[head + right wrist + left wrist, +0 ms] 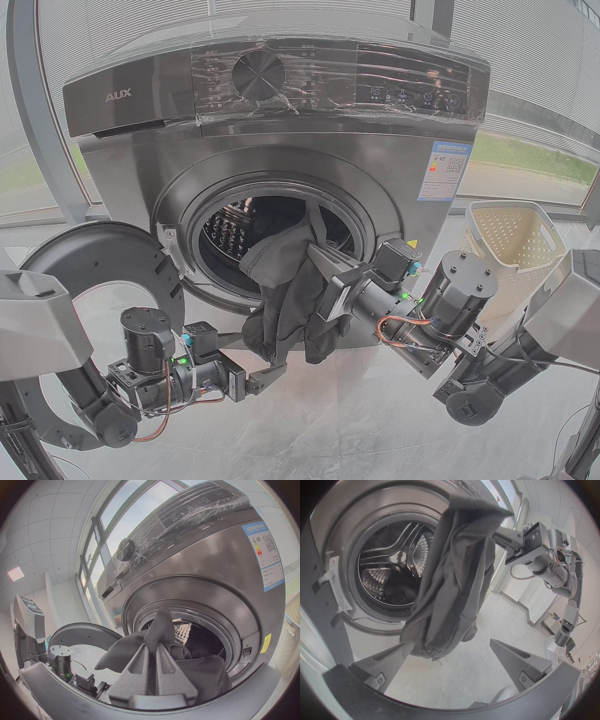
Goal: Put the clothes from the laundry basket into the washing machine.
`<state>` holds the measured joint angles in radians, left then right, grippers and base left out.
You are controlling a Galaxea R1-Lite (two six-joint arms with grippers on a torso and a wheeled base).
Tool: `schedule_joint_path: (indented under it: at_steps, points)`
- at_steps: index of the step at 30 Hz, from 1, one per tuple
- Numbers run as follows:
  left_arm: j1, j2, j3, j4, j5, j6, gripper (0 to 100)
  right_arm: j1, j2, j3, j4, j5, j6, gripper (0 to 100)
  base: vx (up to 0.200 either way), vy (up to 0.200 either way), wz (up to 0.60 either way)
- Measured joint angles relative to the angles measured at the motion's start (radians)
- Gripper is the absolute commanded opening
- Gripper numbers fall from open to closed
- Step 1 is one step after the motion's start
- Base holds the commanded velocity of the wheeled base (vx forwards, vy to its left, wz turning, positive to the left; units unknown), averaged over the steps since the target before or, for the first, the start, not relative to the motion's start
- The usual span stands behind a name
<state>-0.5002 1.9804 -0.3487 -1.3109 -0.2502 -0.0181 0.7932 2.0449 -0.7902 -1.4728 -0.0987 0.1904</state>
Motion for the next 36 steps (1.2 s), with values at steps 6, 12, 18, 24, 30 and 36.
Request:
schedule_joint_path:
  at_steps: [6, 12, 18, 24, 30, 36]
  points:
    - [-0.011, 0.104, -0.05, -0.028, 0.001, -0.014, 100, 0.007, 0.002, 0.004, -0.007, -0.005, 0.0, 0, 0.0, 0.0, 0.0]
    - [-0.013, 0.171, -0.099, -0.066, 0.02, -0.024, 100, 0.019, 0.002, 0.005, -0.01, -0.006, 0.0, 0, 0.0, 0.0, 0.0]
    - [-0.014, 0.239, -0.127, -0.147, 0.05, -0.027, 100, 0.023, 0.002, 0.006, -0.011, -0.006, 0.001, 0, 0.0, 0.0, 0.0]
    - [-0.013, 0.27, -0.139, -0.155, 0.074, -0.027, 0, 0.023, 0.002, 0.006, -0.013, -0.006, 0.001, 0, 0.0, 0.0, 0.0]
    - [-0.013, 0.284, -0.165, -0.167, 0.076, -0.035, 0, 0.027, 0.002, 0.006, -0.015, -0.007, 0.003, 0, 0.0, 0.0, 0.0]
    - [-0.018, 0.293, -0.171, -0.219, 0.074, -0.041, 0, 0.026, 0.002, 0.011, -0.015, -0.007, 0.003, 0, 0.0, 0.0, 0.0]
